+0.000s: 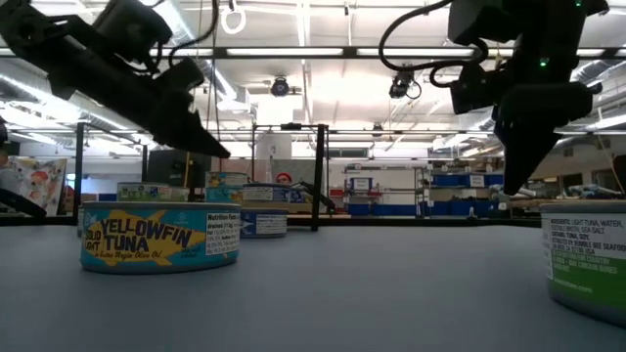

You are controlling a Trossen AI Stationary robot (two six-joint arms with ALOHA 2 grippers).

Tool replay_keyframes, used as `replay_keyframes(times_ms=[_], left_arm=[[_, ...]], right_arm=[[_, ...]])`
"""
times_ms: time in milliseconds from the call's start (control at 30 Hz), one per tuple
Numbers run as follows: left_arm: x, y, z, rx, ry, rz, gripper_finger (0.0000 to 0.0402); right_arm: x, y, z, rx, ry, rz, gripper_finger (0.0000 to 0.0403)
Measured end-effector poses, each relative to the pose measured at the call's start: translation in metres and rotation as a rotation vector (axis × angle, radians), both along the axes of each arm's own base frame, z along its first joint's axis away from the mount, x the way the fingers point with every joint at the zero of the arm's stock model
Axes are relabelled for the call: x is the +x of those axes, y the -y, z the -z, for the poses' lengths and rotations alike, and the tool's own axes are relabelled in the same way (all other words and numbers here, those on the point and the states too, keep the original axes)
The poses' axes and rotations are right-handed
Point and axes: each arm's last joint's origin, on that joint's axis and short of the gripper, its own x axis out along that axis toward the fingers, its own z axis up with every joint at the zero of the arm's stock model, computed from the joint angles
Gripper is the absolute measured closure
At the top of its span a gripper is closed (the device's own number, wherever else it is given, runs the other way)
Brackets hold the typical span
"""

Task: Stack canned seafood by type on shelf
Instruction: Stack the blue tuna can on top of the other blue tuna can on the shelf

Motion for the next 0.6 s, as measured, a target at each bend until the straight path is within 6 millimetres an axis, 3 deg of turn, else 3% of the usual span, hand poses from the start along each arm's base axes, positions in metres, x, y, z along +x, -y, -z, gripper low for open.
replay_keyframes(times_ms=[600], left_arm=[[0.011, -0.008, 0.008, 0.046, -0.145, -0.137, 0.0401]], right_arm=[[0.008, 0.000, -0.002, -0.017, 0.087, -0.023, 0.0393]])
